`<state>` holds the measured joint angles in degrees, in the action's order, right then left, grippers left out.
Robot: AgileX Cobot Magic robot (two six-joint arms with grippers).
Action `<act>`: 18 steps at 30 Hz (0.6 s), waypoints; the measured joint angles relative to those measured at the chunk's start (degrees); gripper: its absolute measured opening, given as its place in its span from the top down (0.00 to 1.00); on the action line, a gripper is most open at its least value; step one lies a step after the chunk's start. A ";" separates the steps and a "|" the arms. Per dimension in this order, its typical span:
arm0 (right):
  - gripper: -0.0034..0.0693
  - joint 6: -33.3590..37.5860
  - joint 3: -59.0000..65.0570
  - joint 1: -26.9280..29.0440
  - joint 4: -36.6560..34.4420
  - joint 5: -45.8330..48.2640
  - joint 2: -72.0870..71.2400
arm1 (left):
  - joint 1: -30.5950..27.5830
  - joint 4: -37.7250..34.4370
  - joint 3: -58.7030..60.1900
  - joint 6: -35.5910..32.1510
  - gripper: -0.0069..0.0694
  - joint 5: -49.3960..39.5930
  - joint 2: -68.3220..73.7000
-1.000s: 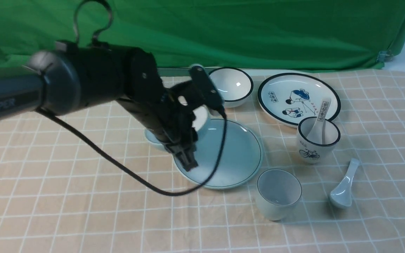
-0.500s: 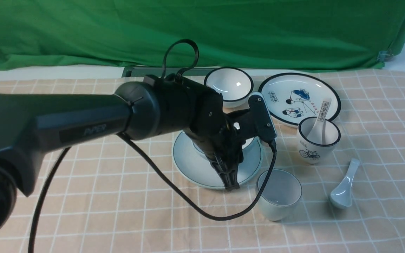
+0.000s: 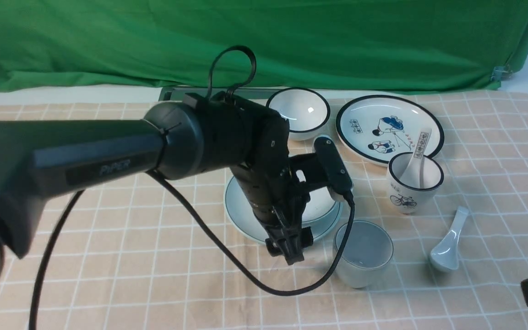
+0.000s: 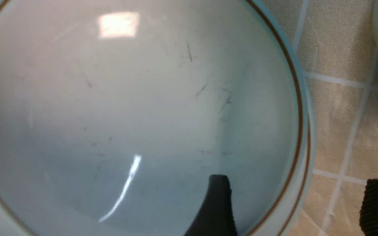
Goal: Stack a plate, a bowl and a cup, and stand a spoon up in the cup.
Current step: Use the left arm to put the blue rice bowl into the blue large plate in the middle, then use the right arm to grab a blue teacup
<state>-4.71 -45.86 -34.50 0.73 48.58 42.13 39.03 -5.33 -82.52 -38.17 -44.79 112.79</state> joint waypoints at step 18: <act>0.34 7.11 -20.16 -3.03 -5.83 -1.04 45.78 | 0.00 -6.69 31.65 18.03 0.91 12.75 -55.85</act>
<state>2.39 -66.02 -37.52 -5.09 47.55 87.91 39.03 -12.02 -50.87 -20.14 -32.04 56.94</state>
